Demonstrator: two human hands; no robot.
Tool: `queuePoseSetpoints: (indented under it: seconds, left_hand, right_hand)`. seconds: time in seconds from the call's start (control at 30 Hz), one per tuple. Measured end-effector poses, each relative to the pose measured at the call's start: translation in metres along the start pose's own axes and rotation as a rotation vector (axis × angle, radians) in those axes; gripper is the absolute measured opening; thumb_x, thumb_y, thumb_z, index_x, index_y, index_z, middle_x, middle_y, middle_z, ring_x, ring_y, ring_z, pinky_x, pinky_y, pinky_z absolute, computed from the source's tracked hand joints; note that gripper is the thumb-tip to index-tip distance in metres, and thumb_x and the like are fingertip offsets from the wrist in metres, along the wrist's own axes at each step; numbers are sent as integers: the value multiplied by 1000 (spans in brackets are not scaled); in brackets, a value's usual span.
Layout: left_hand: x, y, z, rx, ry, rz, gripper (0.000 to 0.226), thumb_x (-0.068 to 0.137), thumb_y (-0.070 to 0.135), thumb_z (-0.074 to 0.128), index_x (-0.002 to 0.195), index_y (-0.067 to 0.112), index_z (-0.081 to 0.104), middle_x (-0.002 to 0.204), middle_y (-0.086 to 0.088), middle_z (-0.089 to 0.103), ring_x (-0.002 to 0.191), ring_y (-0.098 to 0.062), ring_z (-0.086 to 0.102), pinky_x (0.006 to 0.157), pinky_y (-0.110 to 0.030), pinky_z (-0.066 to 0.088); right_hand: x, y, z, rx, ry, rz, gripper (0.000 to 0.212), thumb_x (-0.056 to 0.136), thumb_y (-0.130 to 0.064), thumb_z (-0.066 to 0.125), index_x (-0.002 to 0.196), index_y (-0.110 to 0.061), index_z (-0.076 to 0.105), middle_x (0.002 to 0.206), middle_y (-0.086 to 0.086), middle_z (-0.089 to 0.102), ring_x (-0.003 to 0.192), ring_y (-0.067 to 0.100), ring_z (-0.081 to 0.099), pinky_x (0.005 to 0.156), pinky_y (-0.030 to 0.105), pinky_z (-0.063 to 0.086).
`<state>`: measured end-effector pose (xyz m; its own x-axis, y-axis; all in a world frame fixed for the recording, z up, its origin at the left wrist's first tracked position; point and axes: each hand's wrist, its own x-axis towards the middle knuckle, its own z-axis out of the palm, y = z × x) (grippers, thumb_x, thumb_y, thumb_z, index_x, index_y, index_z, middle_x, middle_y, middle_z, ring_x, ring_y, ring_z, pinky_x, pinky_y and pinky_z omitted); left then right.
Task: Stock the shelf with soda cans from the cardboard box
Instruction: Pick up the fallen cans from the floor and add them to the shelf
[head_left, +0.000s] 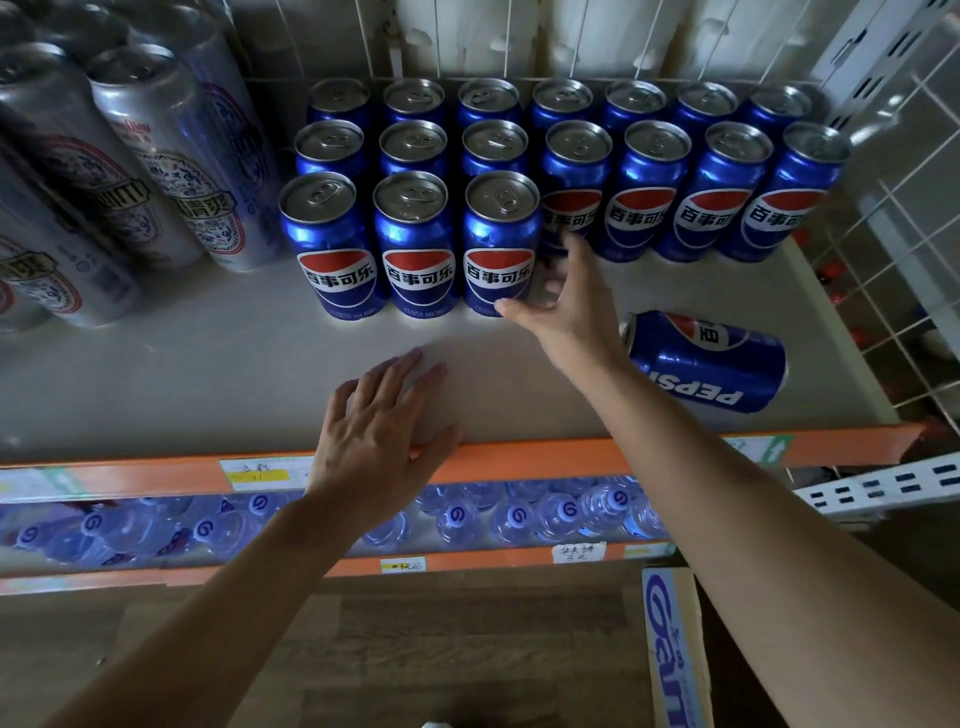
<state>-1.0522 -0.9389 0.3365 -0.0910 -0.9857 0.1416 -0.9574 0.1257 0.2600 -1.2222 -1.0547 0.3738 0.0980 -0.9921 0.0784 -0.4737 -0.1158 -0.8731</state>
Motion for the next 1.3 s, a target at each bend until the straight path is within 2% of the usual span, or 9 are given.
queuePoseSetpoints:
  seconds: [0.1, 0.27, 0.5, 0.63, 0.87, 0.97, 1.03, 1.13, 1.3]
  left_hand:
    - [0, 0, 0, -2, -16, 2, 62, 82, 53, 38, 129, 16, 53, 137, -8, 50, 123, -22, 42, 99, -33, 26]
    - [2, 6, 0, -42, -20, -6, 63, 81, 52, 38, 130, 15, 52, 137, -9, 49, 124, -23, 40, 100, -38, 30]
    - [7, 26, 5, -75, -48, 8, 63, 83, 53, 38, 132, 16, 50, 137, -8, 48, 126, -25, 42, 103, -37, 31]
    - [10, 33, 4, -92, -61, 22, 62, 83, 52, 38, 133, 16, 49, 138, -8, 48, 126, -25, 42, 102, -40, 34]
    - [19, 47, 2, -135, -77, 54, 64, 84, 51, 36, 136, 15, 45, 141, -11, 45, 129, -30, 41, 104, -44, 33]
    - [25, 58, -1, -182, -55, 67, 69, 82, 55, 32, 139, 17, 41, 145, -9, 40, 136, -28, 31, 108, -39, 22]
    - [32, 69, -6, -301, -64, 26, 76, 79, 61, 29, 142, 19, 36, 148, -5, 35, 138, -23, 24, 109, -33, 16]
    - [44, 88, -14, -556, -26, -79, 81, 75, 65, 31, 142, 20, 36, 144, -1, 39, 134, -18, 30, 109, -38, 25]
    - [62, 114, -22, -816, -54, -234, 81, 68, 69, 41, 137, 27, 42, 135, 11, 45, 128, -6, 37, 106, -26, 28]
  right_hand:
    - [-13, -8, -28, -116, -72, -56, 76, 76, -20, 76, 141, -13, 37, 127, 8, 56, 114, 18, 54, 96, 34, 45]
    - [-26, 1, -94, -308, -59, -106, 59, 74, -26, 78, 127, -15, 55, 121, 4, 63, 113, 15, 57, 96, 31, 44]
    - [-45, 30, -146, -483, -177, 6, 94, 52, -43, 83, 135, -14, 47, 130, 10, 53, 118, 26, 52, 99, 45, 43]
    - [-49, 46, -145, -600, -216, -17, 94, 56, -35, 87, 136, -14, 43, 129, 10, 51, 116, 29, 49, 96, 47, 42]
    - [-55, 56, -136, -687, -48, -91, 79, 58, -26, 87, 127, -11, 51, 118, 10, 54, 106, 32, 49, 81, 37, 43]
    - [-63, 50, -131, -613, 61, -120, 76, 58, -26, 87, 123, -10, 52, 117, 10, 54, 105, 32, 49, 78, 40, 46]
    - [-66, 45, -126, -497, 131, -117, 73, 57, -29, 86, 119, -10, 53, 114, 9, 55, 102, 31, 50, 78, 42, 47]
    - [-71, 34, -114, -350, 247, -93, 70, 55, -36, 80, 115, -11, 55, 109, 6, 55, 97, 27, 51, 76, 34, 44]
    - [-82, 17, -89, -202, 394, -33, 70, 53, -42, 76, 112, -11, 56, 106, 3, 56, 96, 24, 53, 72, 24, 42]
